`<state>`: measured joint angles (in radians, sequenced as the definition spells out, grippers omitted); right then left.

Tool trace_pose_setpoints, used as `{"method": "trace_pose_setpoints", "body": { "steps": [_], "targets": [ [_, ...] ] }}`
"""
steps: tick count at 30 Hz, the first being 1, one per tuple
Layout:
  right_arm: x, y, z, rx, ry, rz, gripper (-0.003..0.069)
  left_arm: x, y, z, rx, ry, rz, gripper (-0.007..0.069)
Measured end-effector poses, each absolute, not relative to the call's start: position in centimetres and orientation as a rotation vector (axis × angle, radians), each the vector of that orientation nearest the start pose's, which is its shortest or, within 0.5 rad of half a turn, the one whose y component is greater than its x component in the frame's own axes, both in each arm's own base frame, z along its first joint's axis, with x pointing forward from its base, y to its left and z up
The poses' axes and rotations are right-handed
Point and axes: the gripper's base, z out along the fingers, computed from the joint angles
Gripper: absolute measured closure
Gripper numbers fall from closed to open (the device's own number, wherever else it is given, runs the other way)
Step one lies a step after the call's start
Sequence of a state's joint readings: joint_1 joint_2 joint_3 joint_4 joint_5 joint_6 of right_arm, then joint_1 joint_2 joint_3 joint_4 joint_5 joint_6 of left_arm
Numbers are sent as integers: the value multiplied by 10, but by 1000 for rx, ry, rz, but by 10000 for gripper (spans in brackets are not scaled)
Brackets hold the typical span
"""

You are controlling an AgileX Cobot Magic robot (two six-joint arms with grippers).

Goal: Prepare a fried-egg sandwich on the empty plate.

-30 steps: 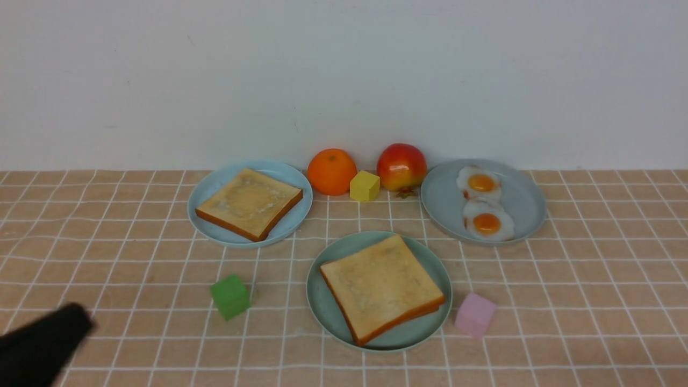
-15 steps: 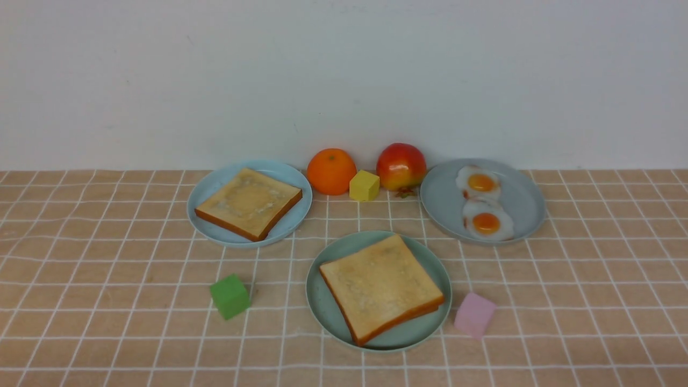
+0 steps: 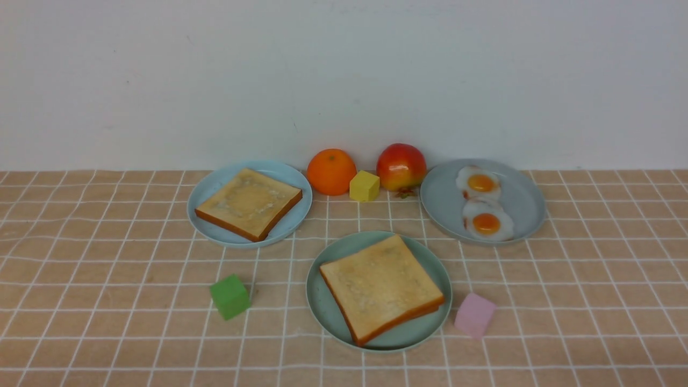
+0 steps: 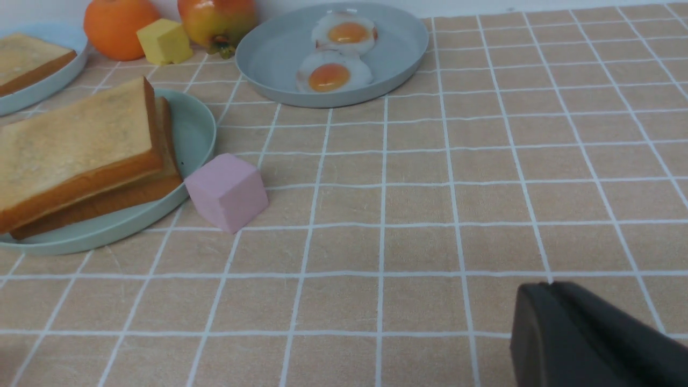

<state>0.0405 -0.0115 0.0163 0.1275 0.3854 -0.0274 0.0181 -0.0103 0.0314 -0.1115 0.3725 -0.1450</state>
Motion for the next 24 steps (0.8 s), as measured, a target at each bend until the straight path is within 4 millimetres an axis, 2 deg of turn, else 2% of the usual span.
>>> {"method": "trace_pose_setpoints", "body": {
  "steps": [24],
  "targets": [
    [52, 6, 174, 14, 1873, 135, 616, 53, -3, 170, -222, 1866, -196, 638]
  ]
}}
